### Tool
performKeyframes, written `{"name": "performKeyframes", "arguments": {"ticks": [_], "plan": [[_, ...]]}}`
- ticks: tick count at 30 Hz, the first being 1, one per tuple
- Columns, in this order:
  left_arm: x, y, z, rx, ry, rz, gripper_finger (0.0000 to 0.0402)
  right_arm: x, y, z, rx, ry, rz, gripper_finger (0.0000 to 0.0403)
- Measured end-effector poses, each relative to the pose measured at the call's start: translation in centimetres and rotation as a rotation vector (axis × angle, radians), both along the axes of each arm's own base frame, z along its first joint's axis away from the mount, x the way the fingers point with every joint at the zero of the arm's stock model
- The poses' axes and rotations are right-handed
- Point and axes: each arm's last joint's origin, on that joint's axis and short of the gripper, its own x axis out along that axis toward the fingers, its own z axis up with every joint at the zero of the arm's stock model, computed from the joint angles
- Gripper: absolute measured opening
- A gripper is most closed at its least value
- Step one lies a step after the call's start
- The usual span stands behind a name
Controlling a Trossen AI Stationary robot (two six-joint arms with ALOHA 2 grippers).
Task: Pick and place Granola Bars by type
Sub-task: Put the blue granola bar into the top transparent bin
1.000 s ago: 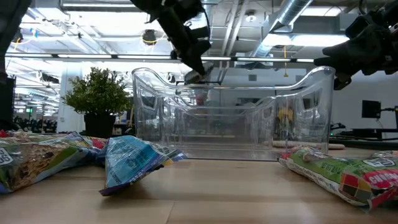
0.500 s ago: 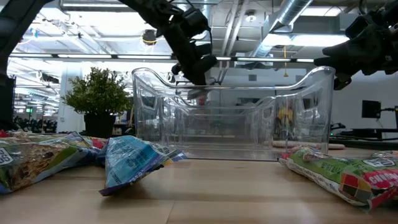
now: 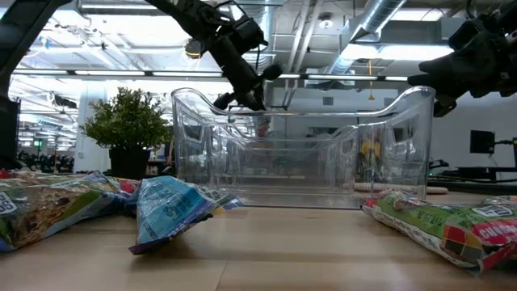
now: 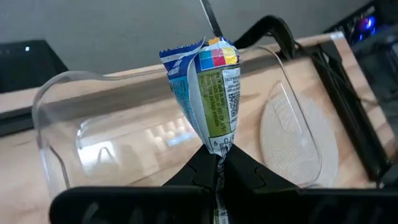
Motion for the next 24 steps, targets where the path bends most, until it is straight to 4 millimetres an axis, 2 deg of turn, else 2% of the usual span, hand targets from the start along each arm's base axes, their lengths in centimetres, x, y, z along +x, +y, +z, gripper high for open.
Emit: {"name": "performKeyframes", "arguments": {"ticks": [3, 19, 24], "plan": [[-0.2, 0.3, -0.2, -0.008, 0.005, 0.027, 0.0005, 0.0, 0.0, 0.0, 0.0, 0.0, 0.0, 0.0134], [-1.4, 0.1, -4.1, -0.055, 0.092, 0.125, 0.0005, 0.0, 0.0, 0.0, 0.0, 0.0, 0.0, 0.0133], [-1.2, 0.3, -4.5, -0.017, 0.107, 0.117, 0.0005, 0.0, 0.0, 0.0, 0.0, -0.001, 0.0, 0.0134]]}}
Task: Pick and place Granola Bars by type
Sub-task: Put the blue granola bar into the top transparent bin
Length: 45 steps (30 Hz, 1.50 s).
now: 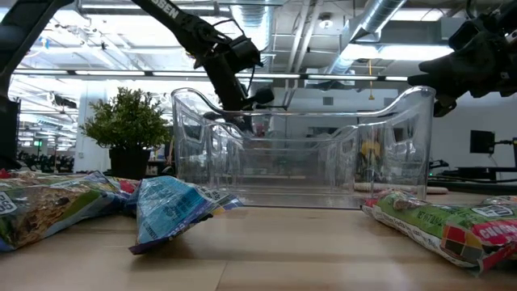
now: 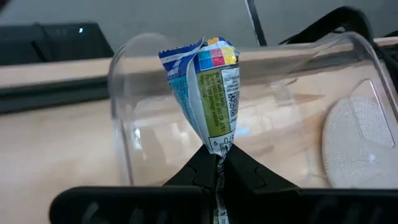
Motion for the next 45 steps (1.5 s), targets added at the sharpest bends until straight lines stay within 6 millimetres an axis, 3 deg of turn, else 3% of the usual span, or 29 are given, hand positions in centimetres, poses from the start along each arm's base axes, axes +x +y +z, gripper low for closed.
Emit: {"name": "performKeyframes", "arguments": {"ticks": [7, 21, 34, 45], "plan": [[0.7, 0.5, -1.9, -0.051, -0.007, -0.039, 0.0005, 0.0, 0.0, 0.0, 0.0, 0.0, 0.0, 0.0133], [0.4, 1.0, -2.1, -0.032, 0.012, -0.006, 0.0007, 0.0, 0.0, 0.0, 0.0, 0.0, 0.001, 0.0134], [0.2, 1.0, -2.2, -0.034, 0.038, -0.019, 0.0074, 0.0, 0.0, 0.0, 0.0, 0.0, 0.001, 0.0134], [0.5, 1.1, -1.9, -0.008, 0.005, -0.045, 0.0084, 0.0, 0.0, 0.0, 0.0, 0.0, 0.001, 0.0133]]}}
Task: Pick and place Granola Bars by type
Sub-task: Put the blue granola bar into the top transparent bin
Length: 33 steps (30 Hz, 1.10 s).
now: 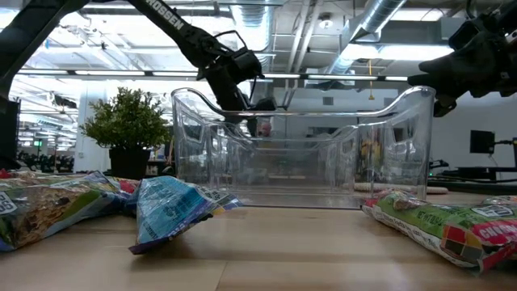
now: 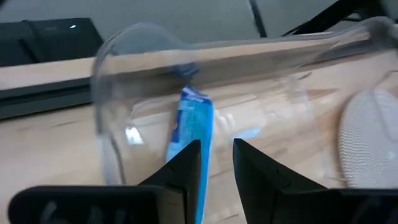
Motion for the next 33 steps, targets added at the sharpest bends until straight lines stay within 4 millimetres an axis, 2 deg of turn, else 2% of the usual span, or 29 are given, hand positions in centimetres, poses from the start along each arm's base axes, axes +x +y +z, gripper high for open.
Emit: {"name": "performKeyframes", "arguments": {"ticks": [7, 16, 23, 33], "plan": [[0.6, -0.5, 1.4, 0.035, -0.08, -0.096, 0.0084, 0.0, 0.0, 0.0, 0.0, 0.0, 0.0, 0.0134], [0.1, -1.9, 5.5, 0.228, -0.094, -0.196, 0.0084, 0.0, 0.0, 0.0, 0.0, 0.0, -0.001, 0.0134], [0.4, -4.5, 8.5, 0.403, -0.099, -0.358, 0.0084, 0.0, 0.0, 0.0, 0.0, -0.001, 0.0, 0.0133], [1.3, -9.5, 12.2, 0.593, -0.192, -0.602, 0.0084, 0.0, 0.0, 0.0, 0.0, 0.0, -0.001, 0.0133]]}}
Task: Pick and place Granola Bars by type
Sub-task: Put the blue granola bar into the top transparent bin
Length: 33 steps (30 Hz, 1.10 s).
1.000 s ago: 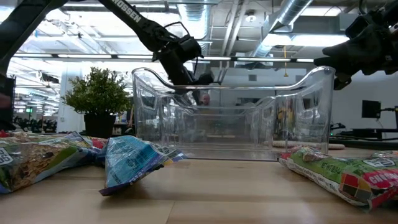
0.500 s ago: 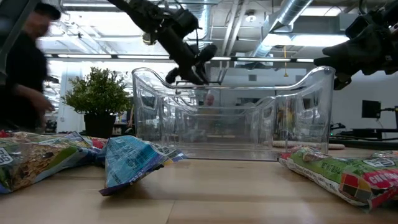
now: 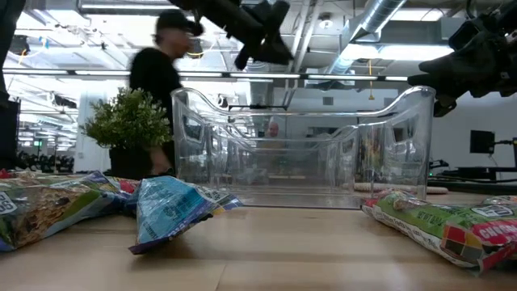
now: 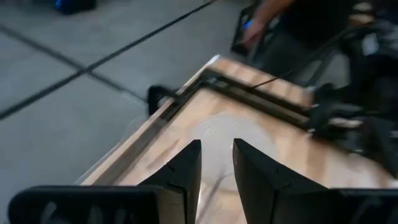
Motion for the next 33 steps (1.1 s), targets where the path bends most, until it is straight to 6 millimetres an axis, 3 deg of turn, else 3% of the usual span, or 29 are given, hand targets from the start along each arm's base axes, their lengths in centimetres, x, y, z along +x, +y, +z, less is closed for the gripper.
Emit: {"name": "performKeyframes", "arguments": {"ticks": [10, 15, 19, 25, 33], "plan": [[1.0, -3.0, 0.6, 0.019, -0.04, -0.145, 0.0084, 0.0, 0.0, 0.0, 0.0, 0.0, 0.0, 0.0133], [1.7, -6.1, 0.5, 0.034, -0.022, -0.238, 0.0084, 0.0, 0.0, 0.0, 0.0, 0.0, 0.0, 0.0134], [2.0, -9.5, 0.3, 0.038, 0.007, -0.33, 0.0084, 0.0, 0.0, 0.0, 0.0, -0.001, 0.0, 0.0134], [2.0, -16.4, 0.0, 0.036, 0.047, -0.512, 0.0084, 0.0, 0.0, 0.0, 0.0, 0.0, 0.0, 0.0134], [0.0, -25.4, -0.7, 0.027, 0.125, -0.744, 0.0084, 0.0, 0.0, 0.0, 0.0, 0.0, 0.0, 0.0133]]}}
